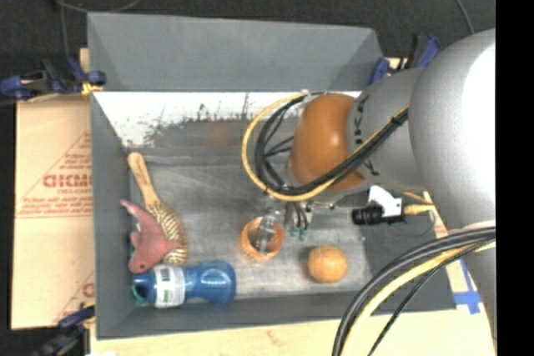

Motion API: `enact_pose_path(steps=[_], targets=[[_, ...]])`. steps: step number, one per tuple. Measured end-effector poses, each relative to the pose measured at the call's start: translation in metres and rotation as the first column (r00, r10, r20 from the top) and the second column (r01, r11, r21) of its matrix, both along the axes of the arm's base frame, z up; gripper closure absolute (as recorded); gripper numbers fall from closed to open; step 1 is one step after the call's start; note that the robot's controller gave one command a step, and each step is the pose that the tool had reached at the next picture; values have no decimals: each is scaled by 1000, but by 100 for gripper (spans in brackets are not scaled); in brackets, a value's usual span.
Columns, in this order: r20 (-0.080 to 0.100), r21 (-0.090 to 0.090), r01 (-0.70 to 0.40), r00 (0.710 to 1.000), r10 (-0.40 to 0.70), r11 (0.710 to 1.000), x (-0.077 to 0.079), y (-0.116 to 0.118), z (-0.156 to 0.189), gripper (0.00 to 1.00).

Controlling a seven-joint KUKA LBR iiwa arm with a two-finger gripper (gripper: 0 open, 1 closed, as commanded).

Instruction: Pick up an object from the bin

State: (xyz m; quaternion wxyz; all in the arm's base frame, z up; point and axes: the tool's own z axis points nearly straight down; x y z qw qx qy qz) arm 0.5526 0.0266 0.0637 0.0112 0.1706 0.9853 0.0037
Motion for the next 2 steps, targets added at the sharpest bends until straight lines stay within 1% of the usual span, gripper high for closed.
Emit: enact_pose_path(steps=[1, 2], targets=[[-13, 0, -3, 1000, 3, 1000, -3, 0, 11, 100], [-24, -3, -4, 1000, 3, 1000, -4, -1, 37, 100]])
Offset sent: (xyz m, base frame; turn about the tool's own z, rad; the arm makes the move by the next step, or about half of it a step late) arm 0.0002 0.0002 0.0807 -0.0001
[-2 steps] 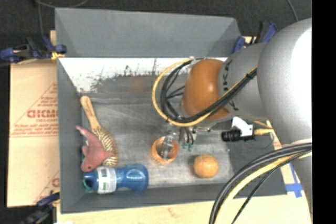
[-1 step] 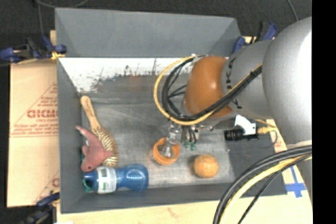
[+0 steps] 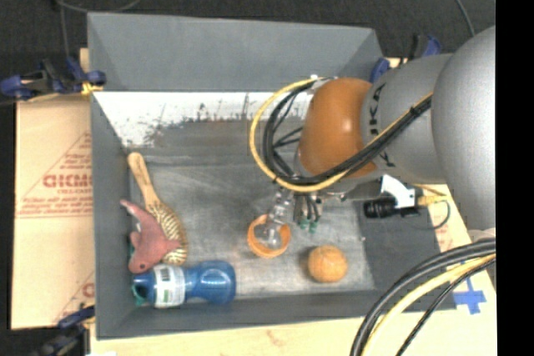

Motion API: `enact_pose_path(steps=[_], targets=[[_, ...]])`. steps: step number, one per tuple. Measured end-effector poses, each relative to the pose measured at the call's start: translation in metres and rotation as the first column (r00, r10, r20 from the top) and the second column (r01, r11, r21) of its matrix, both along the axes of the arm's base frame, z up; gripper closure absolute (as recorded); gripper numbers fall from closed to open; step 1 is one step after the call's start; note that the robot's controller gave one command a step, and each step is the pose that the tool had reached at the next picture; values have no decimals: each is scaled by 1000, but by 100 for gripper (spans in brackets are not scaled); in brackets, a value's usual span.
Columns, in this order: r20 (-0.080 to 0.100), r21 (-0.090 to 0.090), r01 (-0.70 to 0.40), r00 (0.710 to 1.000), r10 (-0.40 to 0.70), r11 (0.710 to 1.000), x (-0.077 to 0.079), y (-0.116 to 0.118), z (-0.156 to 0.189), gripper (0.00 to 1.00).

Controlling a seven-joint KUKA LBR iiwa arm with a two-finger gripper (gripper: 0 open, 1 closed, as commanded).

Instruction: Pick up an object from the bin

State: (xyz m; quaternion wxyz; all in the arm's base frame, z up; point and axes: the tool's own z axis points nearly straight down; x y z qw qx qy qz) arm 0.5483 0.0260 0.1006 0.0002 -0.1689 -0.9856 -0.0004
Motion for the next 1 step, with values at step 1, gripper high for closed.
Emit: enact_pose_path(steps=[1], targets=[[2, 0, -1, 1000, 1, 1000, 1, 0, 27, 100]])
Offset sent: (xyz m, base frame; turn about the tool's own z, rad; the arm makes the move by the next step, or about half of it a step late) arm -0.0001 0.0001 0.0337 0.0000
